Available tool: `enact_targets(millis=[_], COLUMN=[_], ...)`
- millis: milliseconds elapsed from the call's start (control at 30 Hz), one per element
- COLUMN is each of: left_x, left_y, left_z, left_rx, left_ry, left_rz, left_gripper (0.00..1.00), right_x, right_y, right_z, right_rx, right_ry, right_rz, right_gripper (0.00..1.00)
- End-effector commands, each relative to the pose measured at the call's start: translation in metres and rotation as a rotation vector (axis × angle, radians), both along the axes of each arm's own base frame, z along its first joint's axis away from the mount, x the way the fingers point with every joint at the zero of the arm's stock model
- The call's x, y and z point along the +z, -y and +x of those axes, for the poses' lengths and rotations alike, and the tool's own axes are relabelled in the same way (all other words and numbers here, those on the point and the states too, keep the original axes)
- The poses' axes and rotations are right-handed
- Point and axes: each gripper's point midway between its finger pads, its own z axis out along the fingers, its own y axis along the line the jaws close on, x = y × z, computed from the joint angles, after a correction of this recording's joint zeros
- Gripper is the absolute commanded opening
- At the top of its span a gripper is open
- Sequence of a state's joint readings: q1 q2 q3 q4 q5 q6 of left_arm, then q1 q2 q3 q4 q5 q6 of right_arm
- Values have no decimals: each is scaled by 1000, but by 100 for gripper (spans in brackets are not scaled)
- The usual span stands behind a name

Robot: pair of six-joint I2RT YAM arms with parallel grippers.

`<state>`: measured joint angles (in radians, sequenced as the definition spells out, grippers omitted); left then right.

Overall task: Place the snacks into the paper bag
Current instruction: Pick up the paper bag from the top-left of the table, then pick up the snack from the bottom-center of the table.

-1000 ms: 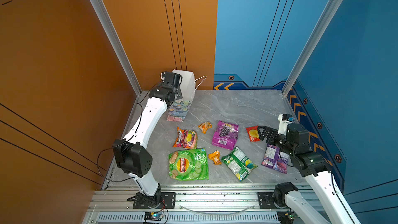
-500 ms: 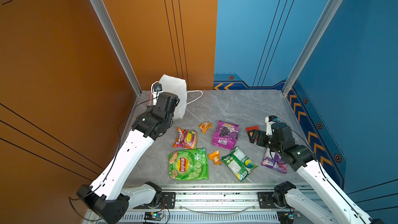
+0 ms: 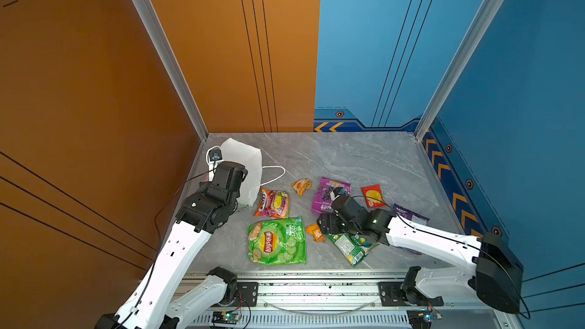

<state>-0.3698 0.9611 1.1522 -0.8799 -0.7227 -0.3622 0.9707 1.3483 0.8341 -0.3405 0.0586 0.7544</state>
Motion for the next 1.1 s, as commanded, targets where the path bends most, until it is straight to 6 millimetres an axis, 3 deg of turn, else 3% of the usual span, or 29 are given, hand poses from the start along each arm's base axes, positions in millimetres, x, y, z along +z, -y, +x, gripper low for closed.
enact_targets(millis=[0,200,300,600,767,1067], left_x=[-2,-3,-4,-9,-10,-14], left_y=[6,8,8,11,11,14], left_z=[1,-2,-2,-1,0,2], left_rx=[-42,-55,-58,-71,-71,-77], left_ry=[1,18,18,9,9,-6], left_rz=[-40,-55,-62,-76,-91,-93], left_gripper=[0,0,0,0,0,0], right_x=[3,-18,-29,-64,-74,-84], right_y=[-29,-76,-86,-76,-85,-100], right_z=[2,-5,0,18,17,15], right_rx=[-6,93,112,58,87,119], right_ry=[2,-67,-84,-120,-148,-176], right_rz=[30,11,-29,-135,-138,-122], right_gripper=[92,84,80,79,77,49])
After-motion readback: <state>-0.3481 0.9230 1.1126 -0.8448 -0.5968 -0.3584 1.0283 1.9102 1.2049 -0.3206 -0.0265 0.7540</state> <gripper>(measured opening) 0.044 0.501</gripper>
